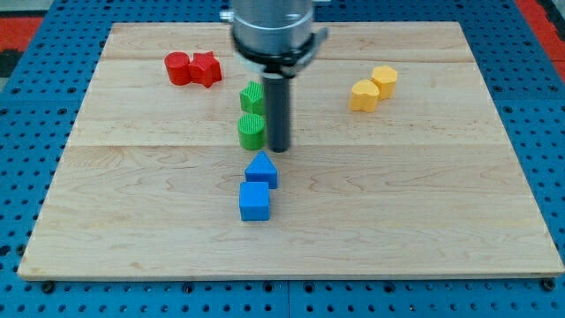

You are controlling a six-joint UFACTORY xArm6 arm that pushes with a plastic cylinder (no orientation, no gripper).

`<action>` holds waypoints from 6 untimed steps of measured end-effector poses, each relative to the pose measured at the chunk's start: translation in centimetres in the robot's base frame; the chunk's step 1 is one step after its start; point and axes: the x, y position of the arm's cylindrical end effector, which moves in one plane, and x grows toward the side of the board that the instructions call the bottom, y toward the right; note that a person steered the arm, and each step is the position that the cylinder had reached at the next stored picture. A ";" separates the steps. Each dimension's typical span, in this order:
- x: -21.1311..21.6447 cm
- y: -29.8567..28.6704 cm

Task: Slide the yellow heart above right the green star

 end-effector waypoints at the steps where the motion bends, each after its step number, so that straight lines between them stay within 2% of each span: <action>1: -0.6 12.2; 2: -5.1 15.5; 4: -10.5 2.4; 6: -14.0 -0.6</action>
